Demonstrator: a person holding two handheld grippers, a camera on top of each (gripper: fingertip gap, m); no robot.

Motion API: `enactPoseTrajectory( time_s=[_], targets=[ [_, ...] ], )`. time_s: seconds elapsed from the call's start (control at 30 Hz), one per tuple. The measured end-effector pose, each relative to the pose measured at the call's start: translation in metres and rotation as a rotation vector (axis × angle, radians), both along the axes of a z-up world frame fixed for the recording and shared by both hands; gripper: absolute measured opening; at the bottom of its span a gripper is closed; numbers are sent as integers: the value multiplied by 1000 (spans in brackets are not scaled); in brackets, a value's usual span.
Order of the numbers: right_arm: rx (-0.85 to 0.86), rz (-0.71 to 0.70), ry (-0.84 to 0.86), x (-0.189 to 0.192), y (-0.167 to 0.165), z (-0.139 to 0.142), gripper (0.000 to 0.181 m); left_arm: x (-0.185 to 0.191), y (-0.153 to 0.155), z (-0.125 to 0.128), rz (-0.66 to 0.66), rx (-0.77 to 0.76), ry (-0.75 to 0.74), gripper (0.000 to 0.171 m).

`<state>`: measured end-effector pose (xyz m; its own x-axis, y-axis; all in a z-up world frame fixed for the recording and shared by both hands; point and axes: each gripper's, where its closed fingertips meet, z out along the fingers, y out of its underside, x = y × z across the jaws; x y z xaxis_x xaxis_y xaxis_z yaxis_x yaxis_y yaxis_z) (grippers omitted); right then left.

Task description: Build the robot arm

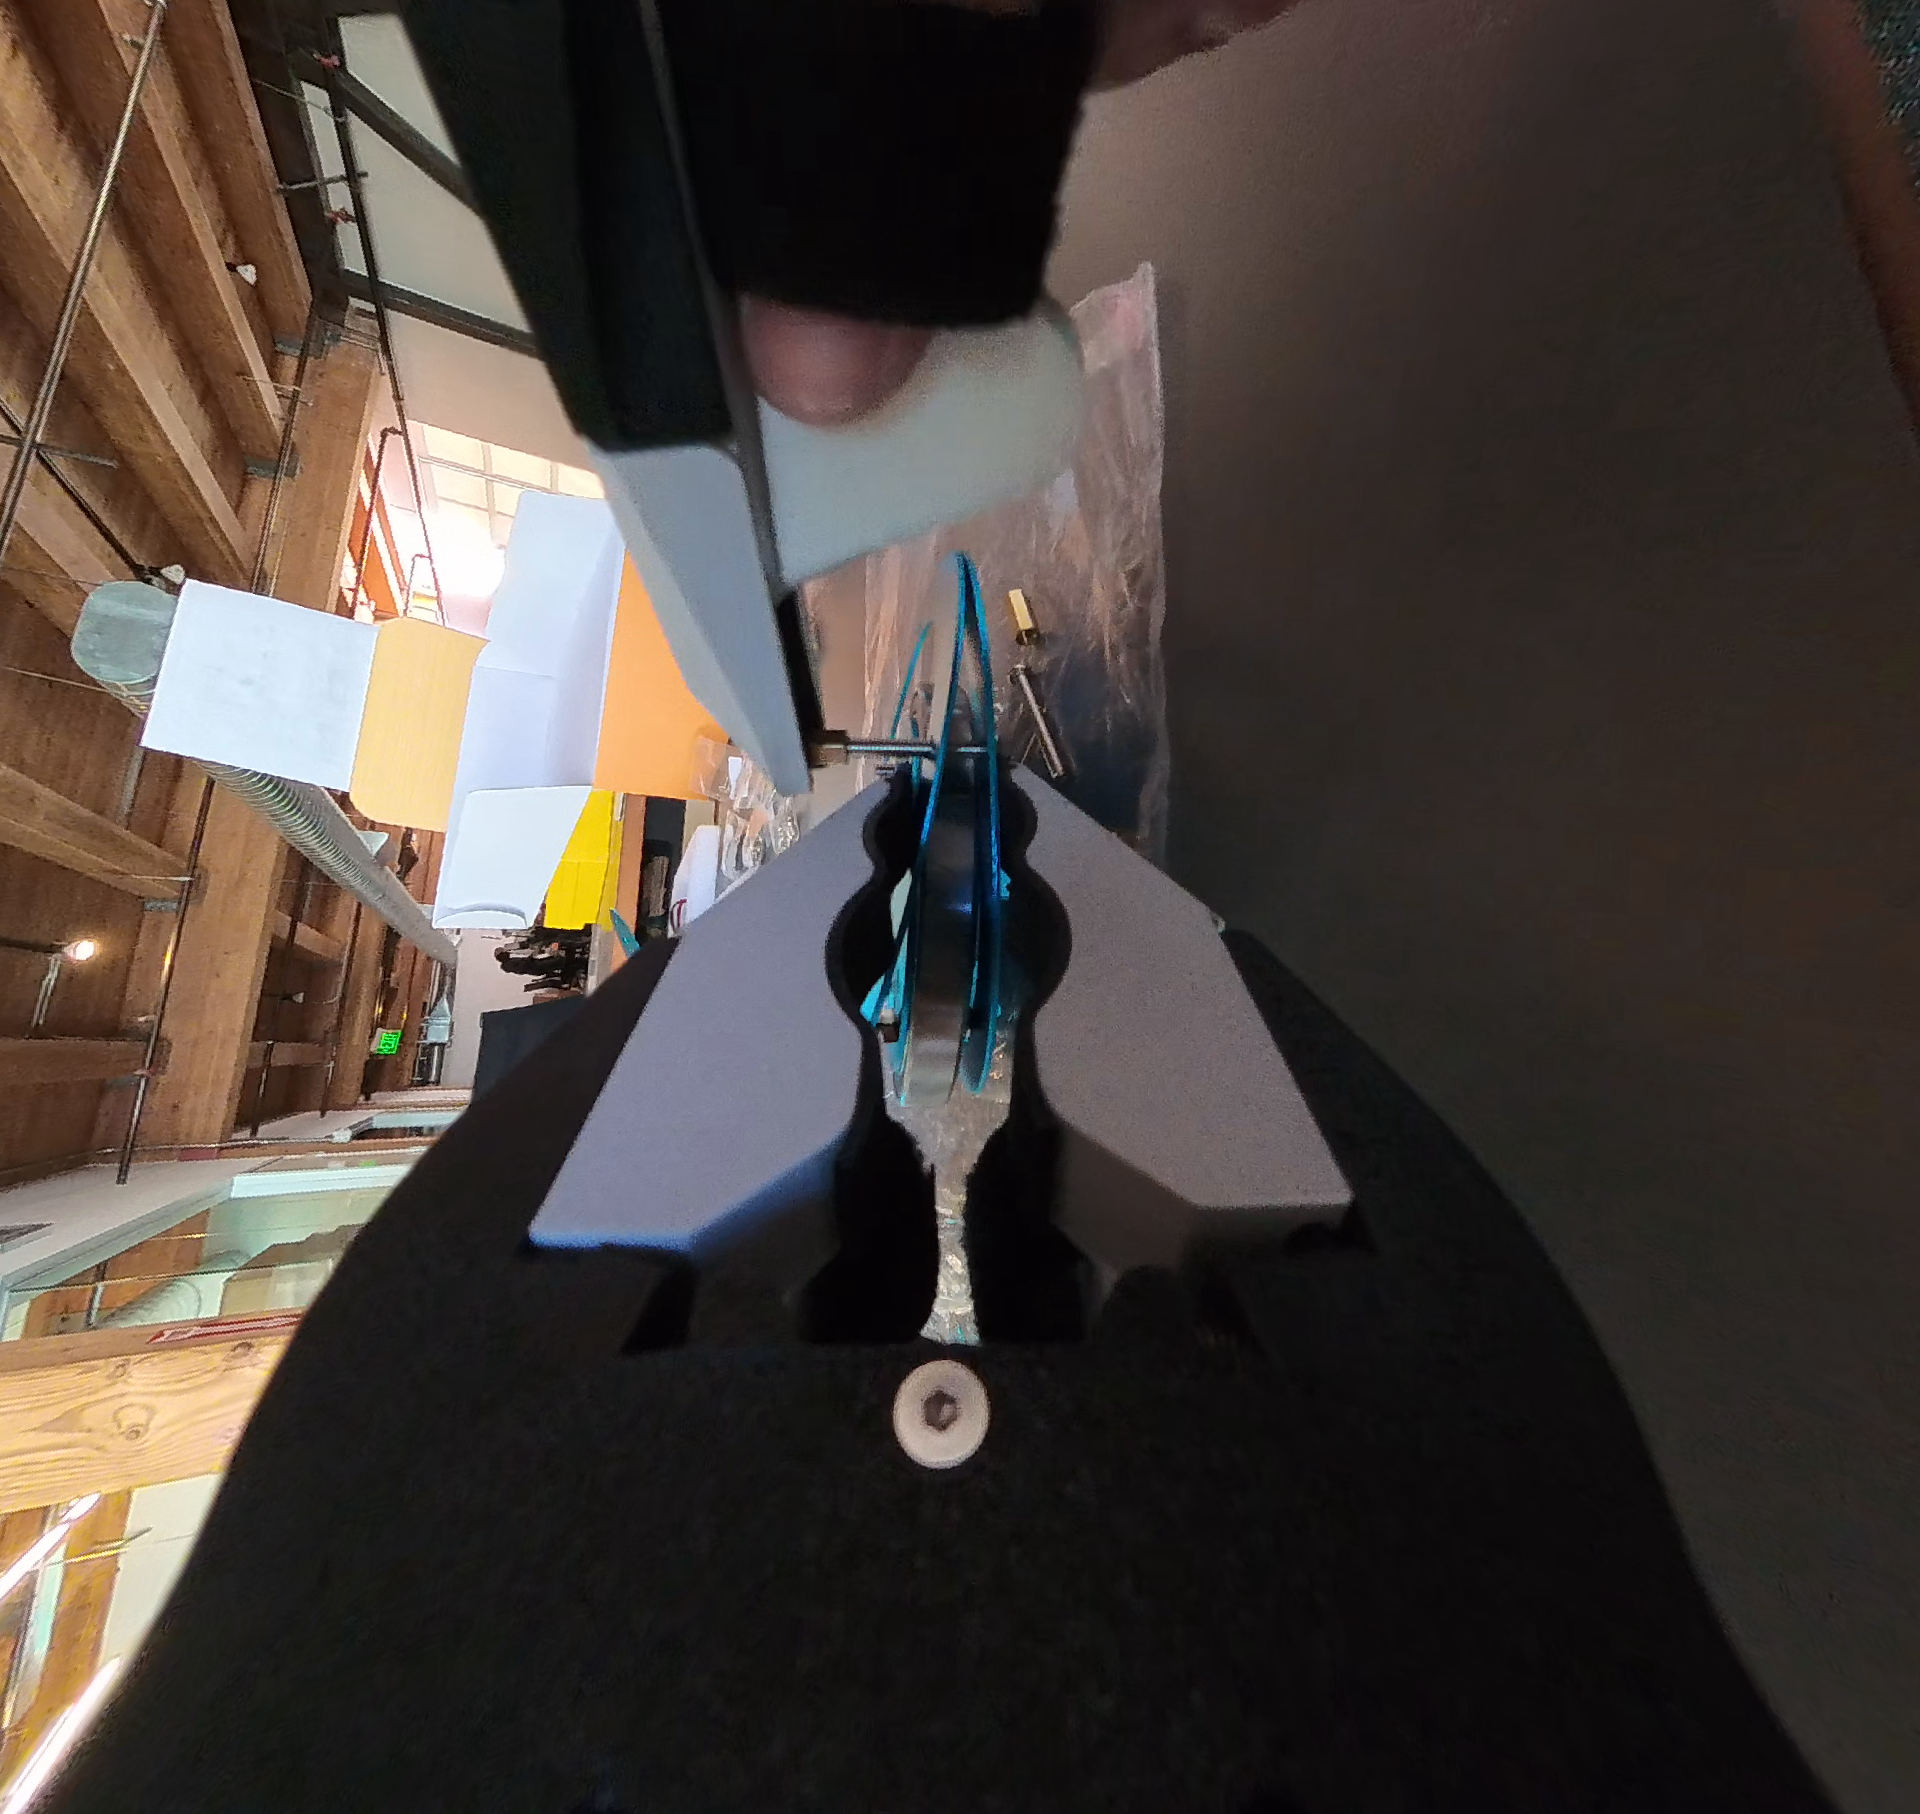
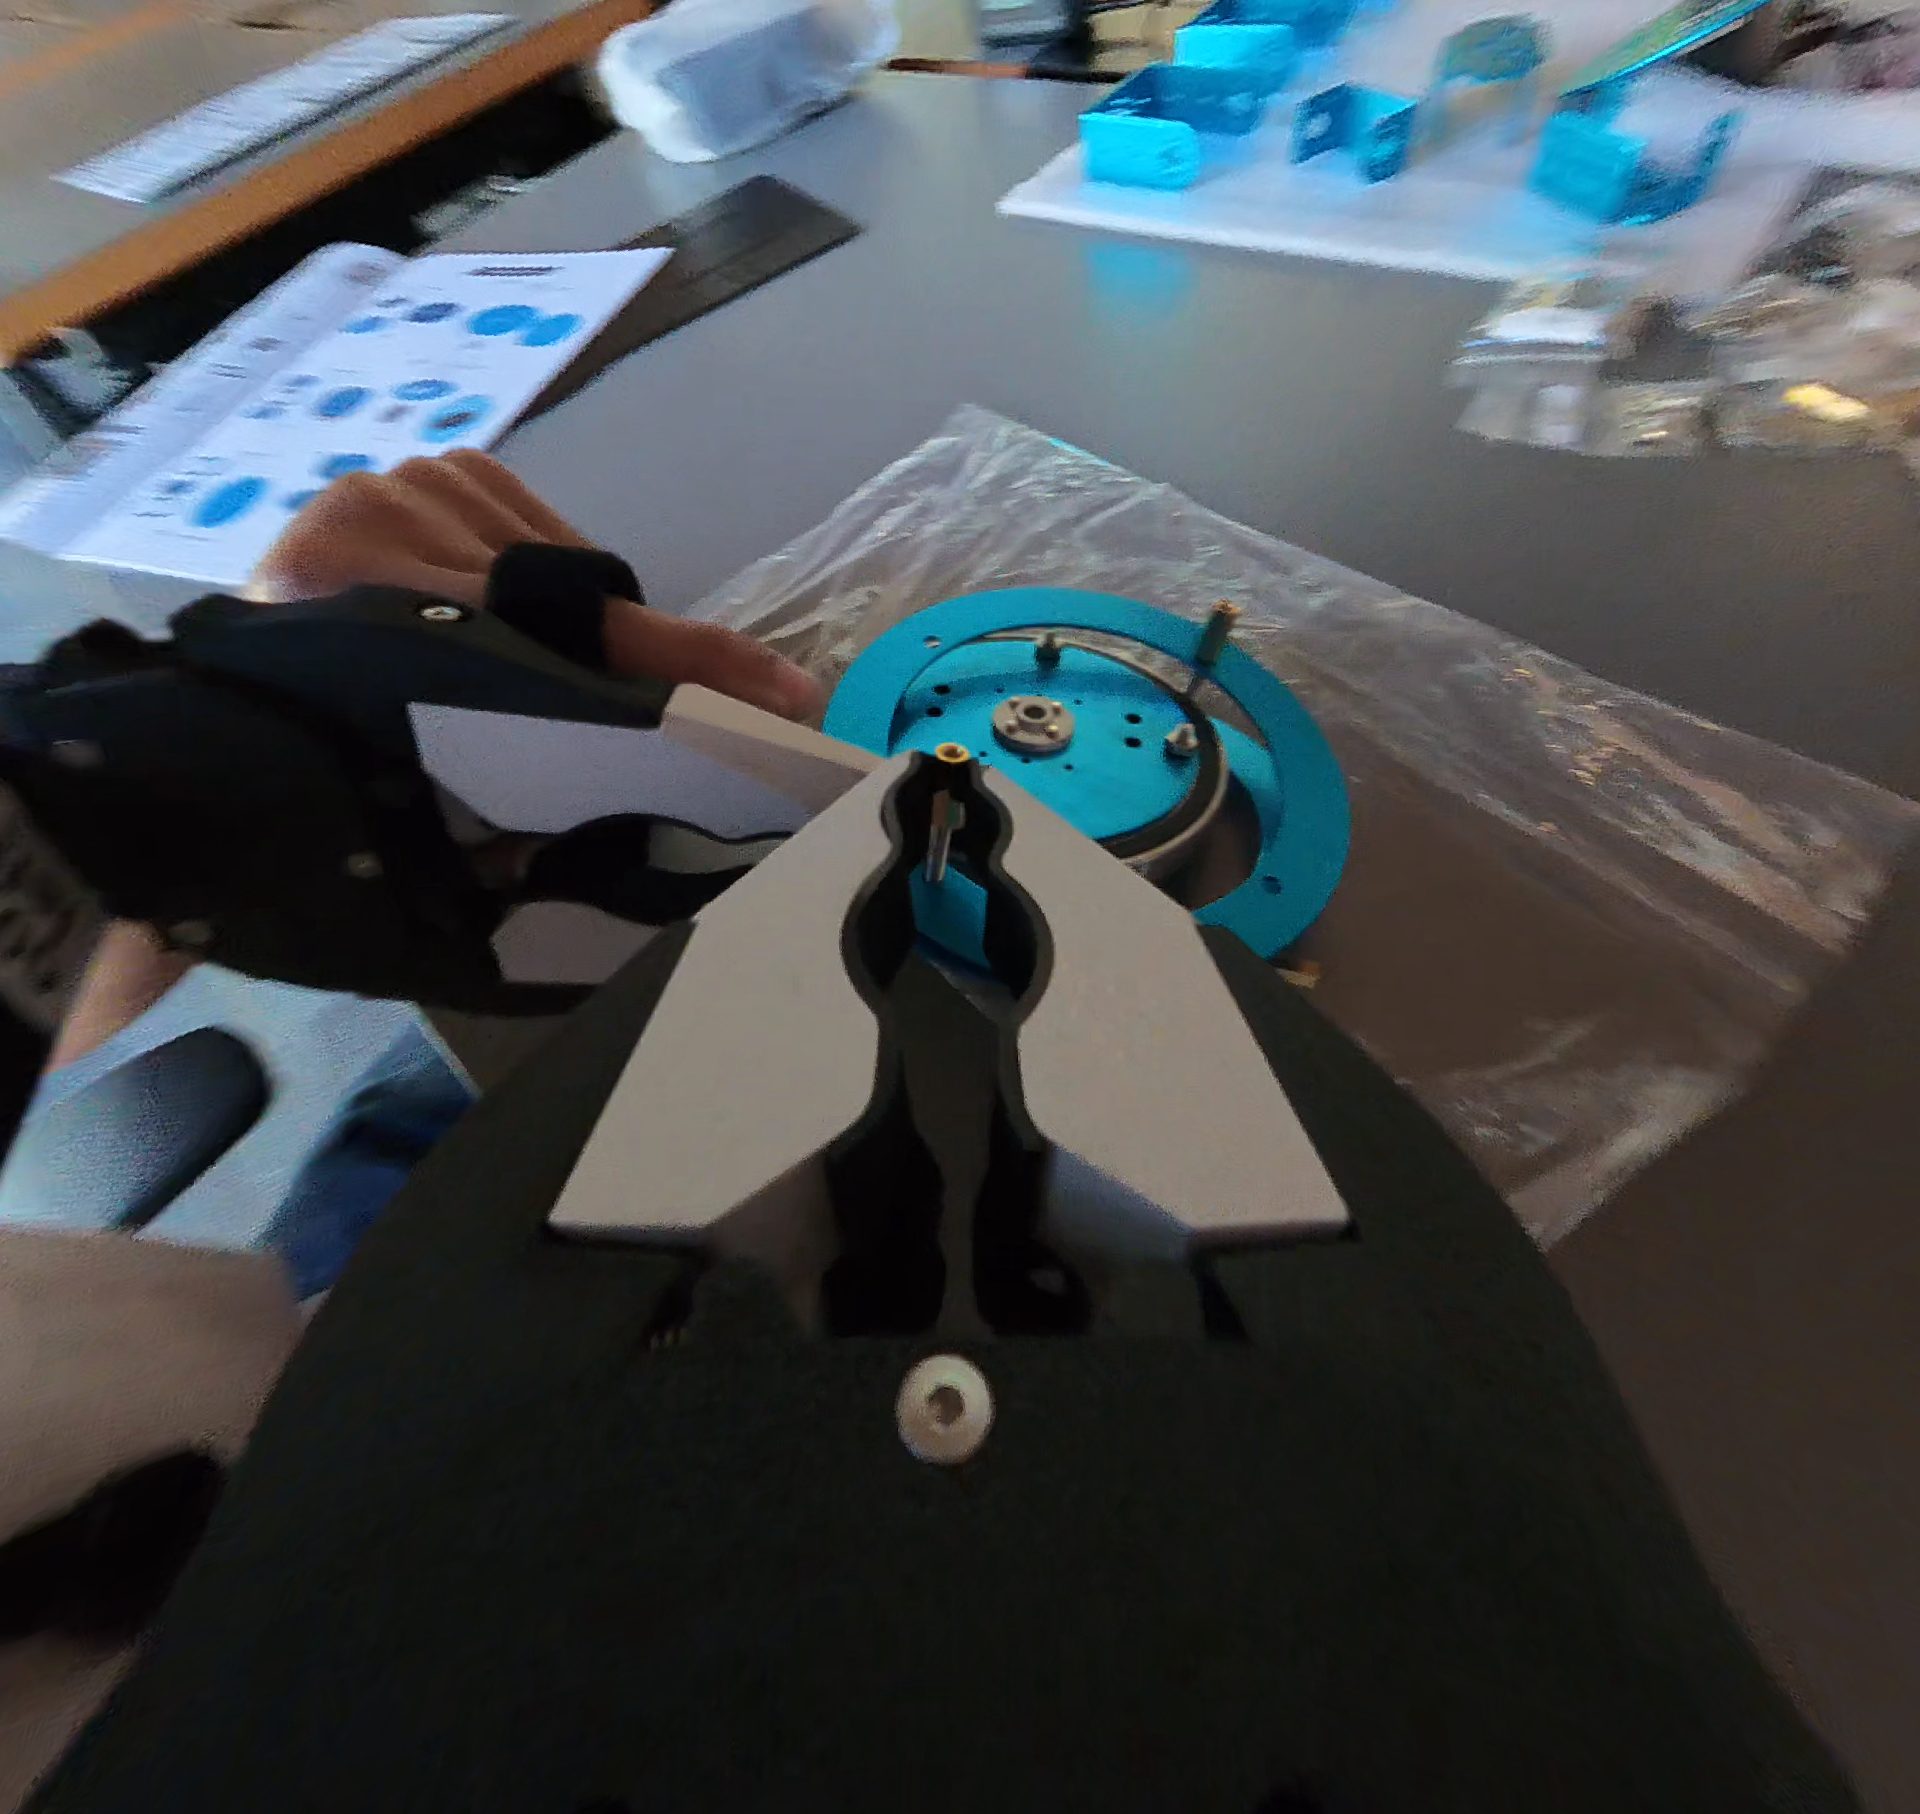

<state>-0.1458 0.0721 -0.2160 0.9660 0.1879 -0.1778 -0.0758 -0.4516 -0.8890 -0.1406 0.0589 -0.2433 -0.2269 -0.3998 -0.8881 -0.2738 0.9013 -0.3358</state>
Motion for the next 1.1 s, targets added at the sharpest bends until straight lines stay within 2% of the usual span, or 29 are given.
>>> enactPoseTrajectory(
  time_s=[0.1,0.2,0.27,0.3,0.37,0.5,0.57,0.63,0.73,0.77,0.87,0.97,1.1],
  targets=[
    [32,-100,-95,0,-1,0,5,-1,-2,0,-6,3,0,15],
    [21,-57,-17,0,-3,1,5,-1,-3,0,-13,2,-2,15],
    [22,42,-1,1,-6,3,14,0,-3,0,-14,3,-4,15],
    [38,144,21,-3,-8,5,24,0,-3,0,-13,0,-5,15],
    [17,336,83,-5,-17,5,31,-1,-2,1,-11,-9,-7,15],
    [62,581,174,5,-19,11,27,-1,-2,1,-16,-3,-9,15],
    [30,701,216,2,-18,8,23,-1,-2,1,-20,-2,-9,15],
    [41,791,257,-4,-14,11,18,-1,-2,1,-21,-9,-11,15],
    [16,840,291,-11,-8,10,13,-1,-1,2,-19,-18,-12,15],
    [8,826,273,-11,-5,7,5,-1,-1,2,-19,-20,-11,15],
    [6,736,250,-10,-2,7,5,0,-1,2,-14,-23,-11,15],
    [12,515,197,-9,1,5,5,0,-1,1,-11,-16,-8,15],
    [42,143,18,-2,0,2,5,1,-2,0,-11,-6,-1,15]
  ],
)
